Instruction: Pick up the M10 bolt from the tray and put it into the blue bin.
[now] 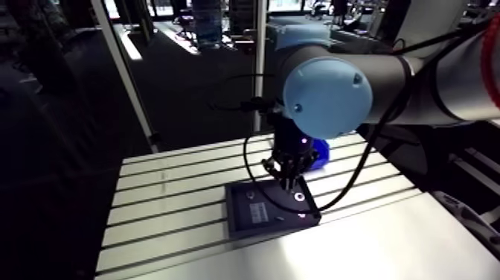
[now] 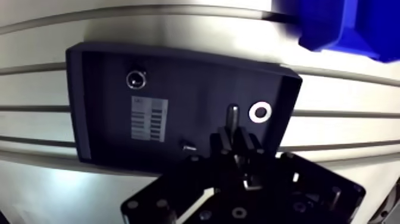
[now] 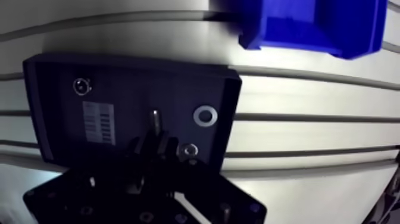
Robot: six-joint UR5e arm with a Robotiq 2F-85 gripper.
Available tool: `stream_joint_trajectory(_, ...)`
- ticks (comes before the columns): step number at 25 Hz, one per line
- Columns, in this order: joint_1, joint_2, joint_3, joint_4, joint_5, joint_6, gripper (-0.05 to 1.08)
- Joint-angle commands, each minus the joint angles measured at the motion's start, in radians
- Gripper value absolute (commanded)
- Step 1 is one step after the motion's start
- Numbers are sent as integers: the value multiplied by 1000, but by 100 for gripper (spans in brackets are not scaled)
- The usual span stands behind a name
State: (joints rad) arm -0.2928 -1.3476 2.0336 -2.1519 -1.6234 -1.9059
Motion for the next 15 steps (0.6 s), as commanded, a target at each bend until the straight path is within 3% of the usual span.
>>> stream_joint_trajectory(1,1,-87,-82,148,1,-78,104)
stream_joint_trajectory(10,-5,-156,-258,405,9,-353,104)
stream_joint_trajectory(15,-13,-176,-319,441,7,-599,104)
